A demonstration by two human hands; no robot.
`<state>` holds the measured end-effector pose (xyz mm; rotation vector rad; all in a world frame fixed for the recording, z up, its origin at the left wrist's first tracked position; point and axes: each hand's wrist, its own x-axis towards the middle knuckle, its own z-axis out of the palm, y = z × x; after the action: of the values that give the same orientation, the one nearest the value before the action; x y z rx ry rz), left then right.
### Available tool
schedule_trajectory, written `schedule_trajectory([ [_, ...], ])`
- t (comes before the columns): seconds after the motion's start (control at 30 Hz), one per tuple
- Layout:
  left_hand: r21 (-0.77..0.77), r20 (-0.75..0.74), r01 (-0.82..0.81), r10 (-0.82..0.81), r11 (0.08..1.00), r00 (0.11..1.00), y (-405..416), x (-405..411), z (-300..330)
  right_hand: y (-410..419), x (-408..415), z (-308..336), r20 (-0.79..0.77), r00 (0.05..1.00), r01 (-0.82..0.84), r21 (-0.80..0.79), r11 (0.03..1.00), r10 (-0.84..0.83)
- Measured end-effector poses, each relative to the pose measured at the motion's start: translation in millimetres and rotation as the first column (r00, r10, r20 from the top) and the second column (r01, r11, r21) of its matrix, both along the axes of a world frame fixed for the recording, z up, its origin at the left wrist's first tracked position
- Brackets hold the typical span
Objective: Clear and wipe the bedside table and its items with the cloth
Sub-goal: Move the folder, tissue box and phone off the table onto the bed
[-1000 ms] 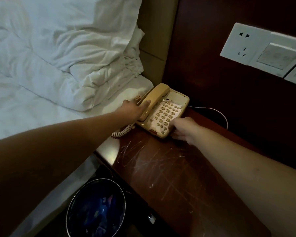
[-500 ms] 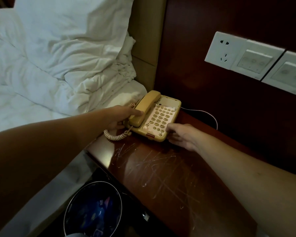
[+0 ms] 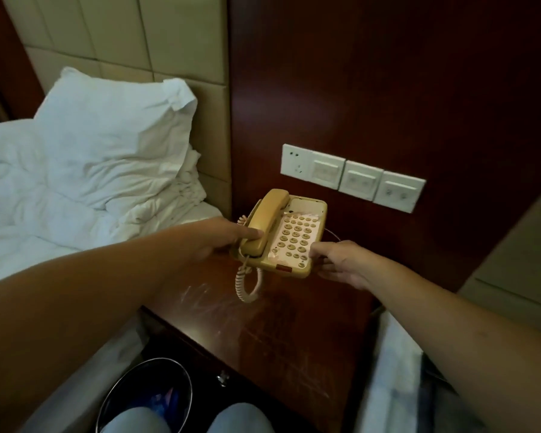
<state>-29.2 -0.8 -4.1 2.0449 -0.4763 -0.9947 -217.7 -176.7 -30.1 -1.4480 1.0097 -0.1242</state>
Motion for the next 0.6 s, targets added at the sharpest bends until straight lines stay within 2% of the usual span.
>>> schedule_trajectory([
  [0.1, -0.029, 0.07, 0.037, -0.035, 0.999, 0.997, -12, -49, 21, -5, -57, 26, 0.021, 1.0, 0.02, -0.04, 0.999, -0.019],
  [0.33, -0.067, 0.076, 0.22, -0.215, 0.973, 0.974, -60, -150, 35, -28, -189, 47, 0.012, 0.991, 0.132, -0.089, 0.987, -0.132],
  [0.6, 0.012, 0.024, 0.324, -0.324, 0.946, 0.946, -136, -239, 5, -65, -298, 35, -0.069, 0.966, 0.246, -0.03, 0.969, -0.247],
])
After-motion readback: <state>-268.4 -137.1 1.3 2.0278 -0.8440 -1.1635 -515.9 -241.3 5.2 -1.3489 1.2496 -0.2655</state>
